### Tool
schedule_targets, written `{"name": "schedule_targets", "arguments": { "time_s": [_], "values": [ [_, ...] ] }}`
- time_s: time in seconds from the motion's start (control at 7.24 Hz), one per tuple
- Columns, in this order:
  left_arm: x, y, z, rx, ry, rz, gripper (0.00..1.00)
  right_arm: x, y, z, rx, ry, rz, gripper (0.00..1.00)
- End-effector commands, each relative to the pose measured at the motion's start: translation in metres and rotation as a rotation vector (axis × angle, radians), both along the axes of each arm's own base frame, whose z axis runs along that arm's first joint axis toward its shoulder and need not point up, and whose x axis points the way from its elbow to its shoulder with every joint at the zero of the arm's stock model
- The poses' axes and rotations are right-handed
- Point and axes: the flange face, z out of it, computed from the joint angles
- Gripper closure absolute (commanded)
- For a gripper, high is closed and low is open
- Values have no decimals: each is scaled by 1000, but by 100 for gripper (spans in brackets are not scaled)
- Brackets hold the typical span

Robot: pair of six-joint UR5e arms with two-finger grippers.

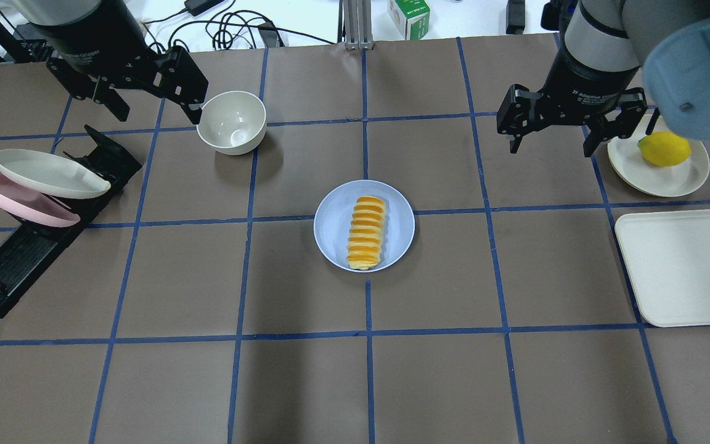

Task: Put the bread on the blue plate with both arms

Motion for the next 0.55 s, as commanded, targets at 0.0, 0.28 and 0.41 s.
{"name": "schedule_targets", "arguments": {
  "time_s": [0.0,0.28,0.41],
  "values": [
    [0,2,1,-1,-2,11,0,3,6,6,-10,-4,5,0],
    [1,-2,-3,7,-8,56,0,10,7,4,8,-64,7,0],
    [1,-2,-4,9,-7,56,0,10,7,2,9,-64,7,0]
  ]
}}
